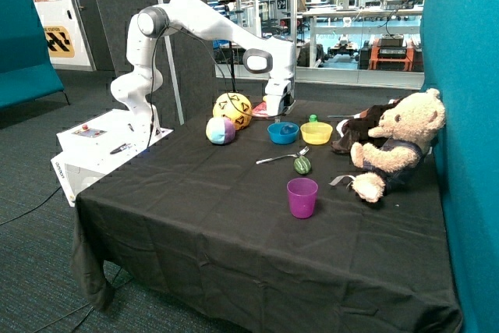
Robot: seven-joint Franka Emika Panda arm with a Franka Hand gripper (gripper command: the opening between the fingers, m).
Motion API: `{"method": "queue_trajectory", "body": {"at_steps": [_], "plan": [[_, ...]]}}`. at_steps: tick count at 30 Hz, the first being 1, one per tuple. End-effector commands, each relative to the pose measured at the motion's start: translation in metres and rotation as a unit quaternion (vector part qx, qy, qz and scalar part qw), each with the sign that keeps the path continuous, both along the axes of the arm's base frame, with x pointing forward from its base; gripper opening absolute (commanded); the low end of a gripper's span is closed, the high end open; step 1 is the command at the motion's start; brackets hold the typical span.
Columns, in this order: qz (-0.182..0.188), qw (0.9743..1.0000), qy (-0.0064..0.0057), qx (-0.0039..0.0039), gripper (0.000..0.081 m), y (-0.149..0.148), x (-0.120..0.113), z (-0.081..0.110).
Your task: Sort the balls from left to right in order of size
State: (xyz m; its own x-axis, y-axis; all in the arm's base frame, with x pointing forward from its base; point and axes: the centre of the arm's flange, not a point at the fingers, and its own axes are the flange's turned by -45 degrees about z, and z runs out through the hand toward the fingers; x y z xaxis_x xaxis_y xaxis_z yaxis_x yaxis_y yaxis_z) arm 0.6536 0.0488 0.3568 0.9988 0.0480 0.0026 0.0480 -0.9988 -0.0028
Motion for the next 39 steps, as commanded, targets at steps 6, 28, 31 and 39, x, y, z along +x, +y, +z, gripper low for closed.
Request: {"method": "queue_trajectory", "body": {"at_steps": [6, 28, 31, 39], "plan": [[0.002, 1.0000, 0.0012, -0.00148, 0.0602, 0.004, 0.006, -0.007], [0.007, 1.0000, 0.0012, -0.00149, 0.0572, 0.007, 0.015, -0.022], [0.009, 1.0000, 0.0012, -0.00149, 0.0572, 0.008, 0.017, -0.022], [0.011, 0.9999, 0.0012, -0.00149, 0.0572, 0.009, 0.022, -0.021]]}}
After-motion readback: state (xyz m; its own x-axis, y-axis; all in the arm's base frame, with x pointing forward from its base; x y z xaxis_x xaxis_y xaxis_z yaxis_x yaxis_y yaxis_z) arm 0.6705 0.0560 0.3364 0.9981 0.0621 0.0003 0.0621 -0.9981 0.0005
